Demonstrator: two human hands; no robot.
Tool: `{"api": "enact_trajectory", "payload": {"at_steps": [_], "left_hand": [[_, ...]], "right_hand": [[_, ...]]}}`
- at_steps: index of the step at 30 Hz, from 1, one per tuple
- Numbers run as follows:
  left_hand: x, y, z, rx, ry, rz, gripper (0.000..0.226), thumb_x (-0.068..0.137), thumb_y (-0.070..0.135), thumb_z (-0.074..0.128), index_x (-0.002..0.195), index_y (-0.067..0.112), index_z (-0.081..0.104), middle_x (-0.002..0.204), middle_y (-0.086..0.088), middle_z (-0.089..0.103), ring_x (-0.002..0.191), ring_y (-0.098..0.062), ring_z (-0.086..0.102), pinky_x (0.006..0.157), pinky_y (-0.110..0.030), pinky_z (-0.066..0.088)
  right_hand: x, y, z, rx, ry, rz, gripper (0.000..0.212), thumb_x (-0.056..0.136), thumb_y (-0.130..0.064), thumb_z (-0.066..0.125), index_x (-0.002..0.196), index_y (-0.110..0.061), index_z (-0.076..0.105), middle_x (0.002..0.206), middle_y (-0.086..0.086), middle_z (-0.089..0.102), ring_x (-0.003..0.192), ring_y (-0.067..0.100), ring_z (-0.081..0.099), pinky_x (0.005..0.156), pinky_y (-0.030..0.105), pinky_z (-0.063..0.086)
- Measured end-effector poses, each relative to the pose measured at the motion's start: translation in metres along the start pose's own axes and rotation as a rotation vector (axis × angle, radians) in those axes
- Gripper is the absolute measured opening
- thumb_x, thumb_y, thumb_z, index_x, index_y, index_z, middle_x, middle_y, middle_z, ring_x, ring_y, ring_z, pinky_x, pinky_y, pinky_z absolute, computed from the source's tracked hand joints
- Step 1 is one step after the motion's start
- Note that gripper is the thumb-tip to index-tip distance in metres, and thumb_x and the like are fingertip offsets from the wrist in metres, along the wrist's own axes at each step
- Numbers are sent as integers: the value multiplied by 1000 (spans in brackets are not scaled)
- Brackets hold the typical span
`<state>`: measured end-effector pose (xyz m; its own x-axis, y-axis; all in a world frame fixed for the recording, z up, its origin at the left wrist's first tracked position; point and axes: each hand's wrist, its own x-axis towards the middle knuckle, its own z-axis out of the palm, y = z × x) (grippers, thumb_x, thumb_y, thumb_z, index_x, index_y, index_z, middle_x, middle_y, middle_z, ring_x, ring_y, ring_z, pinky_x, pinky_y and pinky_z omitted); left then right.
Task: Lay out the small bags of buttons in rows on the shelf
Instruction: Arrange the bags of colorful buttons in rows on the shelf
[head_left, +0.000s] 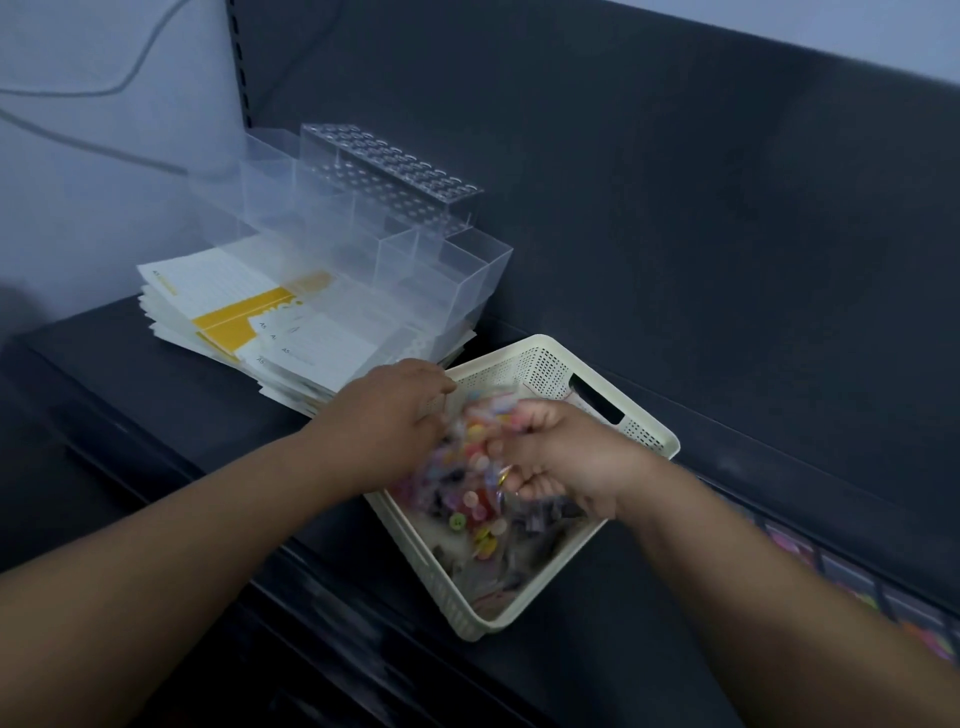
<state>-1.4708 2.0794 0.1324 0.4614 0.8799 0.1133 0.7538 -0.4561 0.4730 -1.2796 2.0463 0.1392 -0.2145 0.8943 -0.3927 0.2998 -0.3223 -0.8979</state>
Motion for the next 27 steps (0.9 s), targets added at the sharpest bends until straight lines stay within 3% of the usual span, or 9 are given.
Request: {"api": "enact_trajectory", "payload": {"at_steps": [4, 5, 7, 10, 14, 16, 19, 22, 27], "left_hand": [[4, 21, -8, -407, 101, -102, 29, 98, 27, 43, 123, 27, 57, 120, 7, 59, 103, -7, 56, 82, -23, 45], [6, 28, -9, -550, 90, -140, 26, 98, 31, 43, 117, 27, 60, 115, 6, 63, 100, -8, 59, 82, -22, 47], [9, 42, -11, -840, -21, -242, 35, 95, 48, 43, 110, 25, 65, 112, 2, 65, 102, -16, 63, 90, -35, 51], [9, 63, -12, -1092, -253, -319, 48, 87, 59, 46, 106, 21, 67, 105, -6, 71, 95, -23, 69, 80, -40, 56], [8, 88, -4, -1032, -222, -261, 13, 87, 27, 64, 92, 15, 66, 89, -8, 73, 79, -20, 70, 68, -34, 57], [9, 98, 2, -1016, -204, -267, 5, 88, 19, 65, 89, 14, 64, 80, -5, 72, 71, -17, 69, 69, -35, 56], [9, 115, 11, -985, -206, -274, 5, 88, 20, 65, 83, 19, 62, 73, -1, 71, 67, -13, 67, 68, -33, 53], [10, 133, 20, -982, -203, -293, 8, 88, 19, 63, 81, 20, 60, 74, -1, 69, 67, -12, 64, 55, -22, 51], [10, 164, 33, -1006, -221, -354, 9, 90, 14, 61, 98, 13, 62, 77, -4, 67, 64, -14, 61, 47, -17, 49]], "right_hand": [[-11, -12, -19, 237, -5, 10, 10, 91, -10, 57, 98, -16, 62, 82, 4, 66, 46, 8, 57, 42, 18, 47], [-14, -13, -22, 254, 1, 14, 11, 91, -11, 57, 101, -15, 61, 80, 3, 66, 46, 8, 57, 41, 18, 46], [-21, -14, -27, 286, 5, 14, 13, 91, -13, 58, 103, -14, 60, 73, 4, 65, 44, 9, 55, 40, 17, 43], [-30, -12, -33, 311, 25, 20, 11, 89, -15, 61, 100, -16, 61, 67, 3, 63, 47, 10, 52, 40, 17, 41], [-48, -5, -45, 304, 45, 4, 10, 86, -17, 65, 95, -17, 66, 71, 3, 66, 46, 8, 51, 41, 16, 41], [-60, -2, -53, 306, 49, -4, 8, 87, -17, 65, 95, -17, 65, 69, 2, 65, 46, 7, 53, 43, 15, 42], [-79, 7, -65, 343, 23, -22, 12, 91, -19, 58, 102, -14, 61, 72, 3, 65, 51, 9, 56, 45, 17, 44], [-96, 20, -79, 391, 43, -18, 11, 95, -20, 51, 100, -14, 60, 72, 4, 65, 52, 9, 57, 46, 18, 44], [-126, 45, -104, 344, 155, 5, 13, 94, -21, 55, 87, -20, 65, 80, 8, 67, 50, 8, 53, 45, 16, 40]]}}
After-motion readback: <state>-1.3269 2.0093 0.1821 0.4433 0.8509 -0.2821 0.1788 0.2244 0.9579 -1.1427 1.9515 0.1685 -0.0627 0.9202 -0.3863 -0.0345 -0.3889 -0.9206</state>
